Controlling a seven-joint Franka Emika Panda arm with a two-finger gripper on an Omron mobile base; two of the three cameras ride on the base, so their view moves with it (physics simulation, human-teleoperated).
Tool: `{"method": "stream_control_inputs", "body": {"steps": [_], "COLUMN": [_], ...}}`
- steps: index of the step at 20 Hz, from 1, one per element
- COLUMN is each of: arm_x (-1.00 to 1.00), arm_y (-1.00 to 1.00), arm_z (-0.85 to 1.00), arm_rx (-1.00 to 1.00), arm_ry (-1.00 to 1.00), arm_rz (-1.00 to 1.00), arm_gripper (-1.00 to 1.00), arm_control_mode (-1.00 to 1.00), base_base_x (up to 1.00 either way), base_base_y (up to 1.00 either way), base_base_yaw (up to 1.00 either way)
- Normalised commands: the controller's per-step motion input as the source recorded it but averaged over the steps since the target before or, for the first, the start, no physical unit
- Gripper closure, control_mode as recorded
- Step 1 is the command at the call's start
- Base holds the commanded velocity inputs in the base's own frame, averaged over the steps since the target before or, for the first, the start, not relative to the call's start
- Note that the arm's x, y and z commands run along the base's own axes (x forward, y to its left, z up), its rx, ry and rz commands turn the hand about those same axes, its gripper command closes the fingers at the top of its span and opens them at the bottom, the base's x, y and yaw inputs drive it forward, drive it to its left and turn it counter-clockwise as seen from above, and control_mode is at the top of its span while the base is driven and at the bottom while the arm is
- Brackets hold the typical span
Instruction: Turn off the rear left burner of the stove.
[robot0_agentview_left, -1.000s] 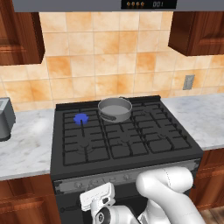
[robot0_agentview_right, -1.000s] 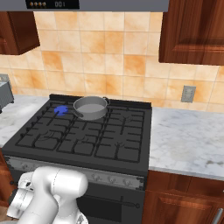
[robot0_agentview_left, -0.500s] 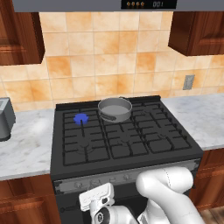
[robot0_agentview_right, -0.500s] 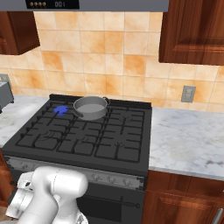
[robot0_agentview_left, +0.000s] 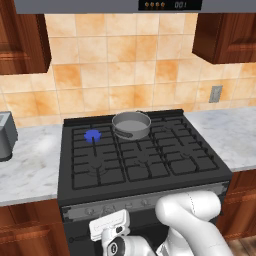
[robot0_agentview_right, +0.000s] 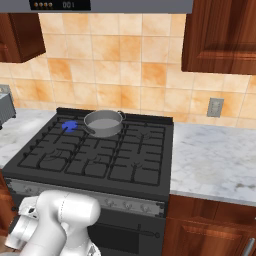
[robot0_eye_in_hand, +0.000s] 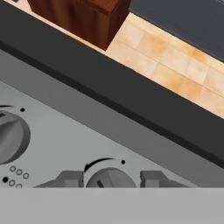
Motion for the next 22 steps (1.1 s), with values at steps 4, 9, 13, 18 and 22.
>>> {"method": "stream_control_inputs", "body": {"steps": [4,9,13,18,22], "arm_x": [0.0,0.0,0.0,0.0,0.02], "arm_y": [0.0,0.0,0.0,0.0,-0.01], "arm_z": [-0.02,-0.02,-0.02,-0.01,0.0], "arm_rx": [0.21,0.3,0.33,0.36,0.39], "arm_ry": [0.0,0.0,0.0,0.0,0.0], "arm_rz": [0.0,0.0,0.0,0.0,0.0], "arm_gripper": [1.0,1.0,1.0,1.0,1.0], "arm_control_mode": [-1.0,-1.0,-1.0,-1.0,-1.0], "base_base_x": [0.0,0.0,0.0,0.0,0.0], "base_base_y": [0.0,0.0,0.0,0.0,0.0], "base_base_yaw": [0.0,0.0,0.0,0.0,0.0]}}
